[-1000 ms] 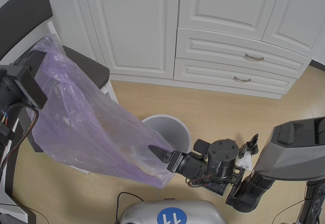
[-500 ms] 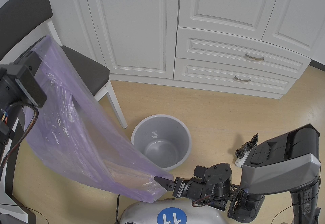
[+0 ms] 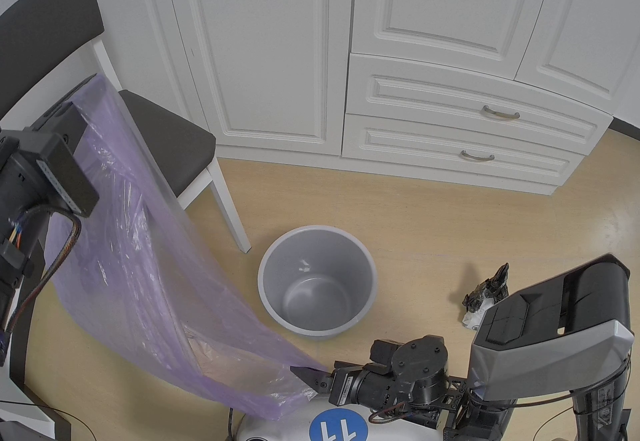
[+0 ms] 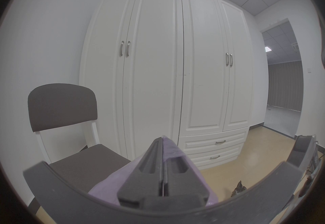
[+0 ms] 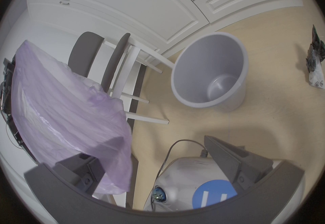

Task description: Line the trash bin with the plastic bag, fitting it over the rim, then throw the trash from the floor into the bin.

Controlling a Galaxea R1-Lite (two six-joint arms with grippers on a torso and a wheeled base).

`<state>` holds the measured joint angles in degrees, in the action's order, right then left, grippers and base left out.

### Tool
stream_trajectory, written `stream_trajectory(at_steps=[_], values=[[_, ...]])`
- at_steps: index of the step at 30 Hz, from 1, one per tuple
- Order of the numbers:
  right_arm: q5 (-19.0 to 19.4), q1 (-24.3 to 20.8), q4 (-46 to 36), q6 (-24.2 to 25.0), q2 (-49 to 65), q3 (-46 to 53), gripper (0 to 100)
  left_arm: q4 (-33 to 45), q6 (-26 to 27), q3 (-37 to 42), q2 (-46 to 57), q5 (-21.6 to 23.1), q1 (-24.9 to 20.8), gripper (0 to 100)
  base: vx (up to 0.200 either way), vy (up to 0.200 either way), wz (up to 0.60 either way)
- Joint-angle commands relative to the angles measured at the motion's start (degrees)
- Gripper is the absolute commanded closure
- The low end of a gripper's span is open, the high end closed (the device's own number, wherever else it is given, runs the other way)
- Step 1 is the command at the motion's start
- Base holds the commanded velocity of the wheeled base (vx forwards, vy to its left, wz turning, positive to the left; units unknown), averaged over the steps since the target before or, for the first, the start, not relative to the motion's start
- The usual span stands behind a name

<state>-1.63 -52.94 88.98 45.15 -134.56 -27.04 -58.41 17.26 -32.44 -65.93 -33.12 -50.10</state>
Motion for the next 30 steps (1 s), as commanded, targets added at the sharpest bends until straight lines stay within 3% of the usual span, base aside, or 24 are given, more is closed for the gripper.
stream_trajectory(at_steps=[1, 19, 20, 27, 30], values=[[-0.04, -1.28, 1.02, 0.02, 0.09, -0.3, 0, -0.04, 0.05, 0.01, -0.25, -0.01, 0.01, 100, 0.0, 0.0, 0.0], [-1.53, -1.99, 1.02, -0.33, -2.46, -4.78, 0, -0.13, 0.14, 0.1, -0.25, -0.01, -0.08, 100, 0.0, 0.0, 0.0], [-1.62, -2.08, 1.02, -0.51, -2.46, -4.69, 100, -0.13, 0.14, 0.1, -0.17, -0.01, -0.08, 100, 0.0, 0.0, 0.0], [-1.79, -1.55, 1.02, -1.03, -0.44, -3.9, 100, -0.13, 0.14, 0.18, -0.08, -0.01, -0.08, 100, 0.0, 0.0, 0.0], [-1.79, 0.39, 1.02, -4.28, 2.11, -3.28, 100, 0.05, -0.12, 0.27, -0.25, -0.01, -0.08, 100, 0.0, 0.0, 0.0]])
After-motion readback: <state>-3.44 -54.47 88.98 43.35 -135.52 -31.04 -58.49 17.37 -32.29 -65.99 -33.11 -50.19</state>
